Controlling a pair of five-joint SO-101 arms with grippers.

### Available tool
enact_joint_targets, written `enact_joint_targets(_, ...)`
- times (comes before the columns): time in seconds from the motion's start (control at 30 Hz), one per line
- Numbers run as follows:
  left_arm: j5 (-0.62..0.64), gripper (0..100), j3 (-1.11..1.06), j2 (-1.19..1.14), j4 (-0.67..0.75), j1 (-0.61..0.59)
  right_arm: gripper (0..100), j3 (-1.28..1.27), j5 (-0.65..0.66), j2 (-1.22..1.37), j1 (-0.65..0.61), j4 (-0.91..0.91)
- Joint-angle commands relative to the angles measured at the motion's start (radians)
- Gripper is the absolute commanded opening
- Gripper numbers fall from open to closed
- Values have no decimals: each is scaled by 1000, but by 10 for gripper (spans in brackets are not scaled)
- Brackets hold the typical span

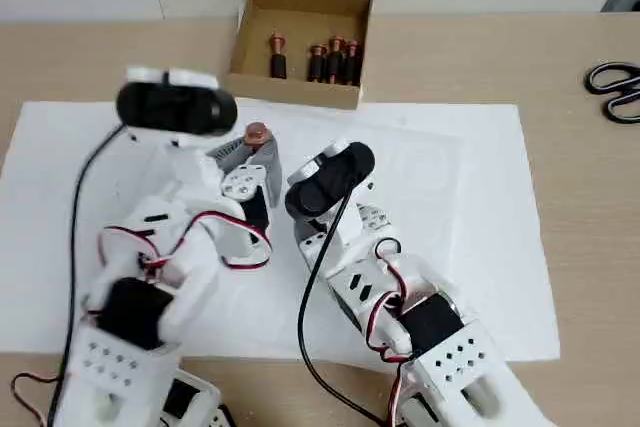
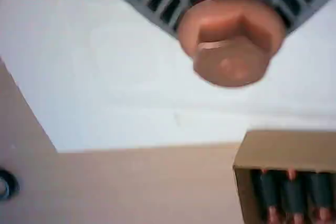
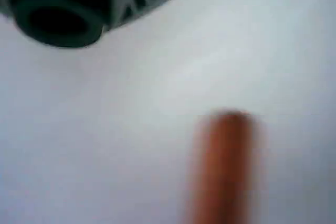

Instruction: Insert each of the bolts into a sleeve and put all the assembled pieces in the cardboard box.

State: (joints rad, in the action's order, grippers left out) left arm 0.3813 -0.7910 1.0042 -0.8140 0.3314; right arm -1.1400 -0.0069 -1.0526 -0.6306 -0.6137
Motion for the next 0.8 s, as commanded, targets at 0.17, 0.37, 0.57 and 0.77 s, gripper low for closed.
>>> enact_joint_targets(0.17, -6, 6, -99, 41, 167, -78, 4, -181, -11, -25, -4, 318)
enact_joint_targets(0.37, -6, 6, -104, 40, 196, -91, 4, -242, -9, -44, -4, 394)
enact_joint_targets(0.57, -5, 6, -107, 40, 218, -92, 4, -336, -9, -265, -2, 392)
enact_joint_targets(0.77, 0, 6, -108, 40, 218, -58, 4, -440, -9, -358, -7, 392)
